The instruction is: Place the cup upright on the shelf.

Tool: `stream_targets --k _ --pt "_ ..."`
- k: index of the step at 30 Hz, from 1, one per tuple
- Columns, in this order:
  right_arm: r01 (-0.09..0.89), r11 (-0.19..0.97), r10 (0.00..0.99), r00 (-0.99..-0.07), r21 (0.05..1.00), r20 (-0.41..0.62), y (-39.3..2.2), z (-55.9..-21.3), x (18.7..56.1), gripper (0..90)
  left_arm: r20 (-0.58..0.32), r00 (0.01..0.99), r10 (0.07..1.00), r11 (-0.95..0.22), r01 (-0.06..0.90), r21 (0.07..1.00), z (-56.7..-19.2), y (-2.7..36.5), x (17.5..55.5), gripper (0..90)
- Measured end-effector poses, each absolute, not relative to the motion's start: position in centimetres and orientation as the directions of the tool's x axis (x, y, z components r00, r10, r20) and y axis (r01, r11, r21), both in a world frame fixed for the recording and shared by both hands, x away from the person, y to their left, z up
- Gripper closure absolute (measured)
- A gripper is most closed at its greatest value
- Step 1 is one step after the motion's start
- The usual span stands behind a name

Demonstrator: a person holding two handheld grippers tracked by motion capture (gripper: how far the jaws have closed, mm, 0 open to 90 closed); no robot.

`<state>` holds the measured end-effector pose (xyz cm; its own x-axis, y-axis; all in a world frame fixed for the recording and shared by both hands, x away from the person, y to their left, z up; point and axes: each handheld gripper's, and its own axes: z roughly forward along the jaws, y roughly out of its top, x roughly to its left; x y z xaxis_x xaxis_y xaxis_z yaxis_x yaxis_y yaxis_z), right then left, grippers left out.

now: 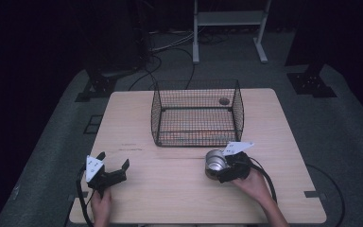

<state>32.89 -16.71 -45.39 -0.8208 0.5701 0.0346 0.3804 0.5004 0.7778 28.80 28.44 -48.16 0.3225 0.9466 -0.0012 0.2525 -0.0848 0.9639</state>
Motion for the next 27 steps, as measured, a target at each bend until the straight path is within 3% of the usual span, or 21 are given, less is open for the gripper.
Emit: stream_targets --k 13,27 --pt "0.384 0.460 0.538 -0.838 0.801 0.093 -17.6 -43.0 32.8 15.0 0.001 0.322 0.947 -0.086 0.252 0.964 -48.2 28.4 28.8 0.0" --pt "0.362 0.474 0.504 -0.859 0.803 0.091 -17.7 -40.1 33.6 15.1 0.000 0.321 0.947 -0.086 0.253 0.964 -48.2 28.4 28.8 0.0"
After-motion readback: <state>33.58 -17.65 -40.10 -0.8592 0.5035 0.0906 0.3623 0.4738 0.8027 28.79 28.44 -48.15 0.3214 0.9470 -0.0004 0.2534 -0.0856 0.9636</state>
